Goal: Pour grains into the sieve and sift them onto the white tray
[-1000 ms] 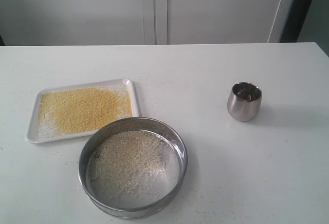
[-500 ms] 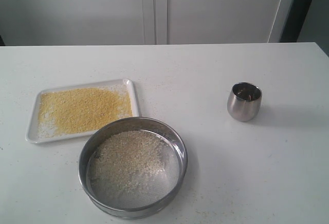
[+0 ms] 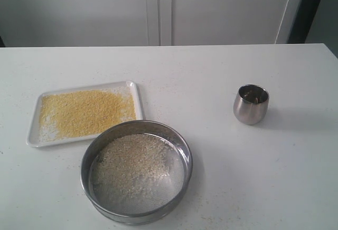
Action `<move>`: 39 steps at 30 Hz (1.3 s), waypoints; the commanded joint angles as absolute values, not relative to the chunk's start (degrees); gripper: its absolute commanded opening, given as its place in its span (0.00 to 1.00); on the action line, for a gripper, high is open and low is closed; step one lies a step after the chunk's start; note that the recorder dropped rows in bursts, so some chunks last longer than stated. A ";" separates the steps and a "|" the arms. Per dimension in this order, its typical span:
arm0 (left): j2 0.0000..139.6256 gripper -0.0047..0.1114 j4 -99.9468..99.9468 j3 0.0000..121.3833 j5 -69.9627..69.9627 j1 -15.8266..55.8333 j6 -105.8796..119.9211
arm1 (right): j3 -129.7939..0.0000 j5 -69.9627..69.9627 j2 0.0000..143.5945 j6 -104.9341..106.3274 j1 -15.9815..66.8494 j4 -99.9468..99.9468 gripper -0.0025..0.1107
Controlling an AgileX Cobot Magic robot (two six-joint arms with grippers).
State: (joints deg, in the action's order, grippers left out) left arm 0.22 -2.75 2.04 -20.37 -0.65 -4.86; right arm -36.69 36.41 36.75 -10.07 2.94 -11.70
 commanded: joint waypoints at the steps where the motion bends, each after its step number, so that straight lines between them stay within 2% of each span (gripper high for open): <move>1: 0.00 0.04 -1.37 1.79 -20.56 -0.83 -2.50 | -36.53 36.02 36.68 -10.36 2.64 -11.61 0.02; 39: 0.00 0.04 0.00 0.00 -19.09 -0.83 0.00 | -36.53 36.03 36.68 -11.44 2.64 -11.61 0.02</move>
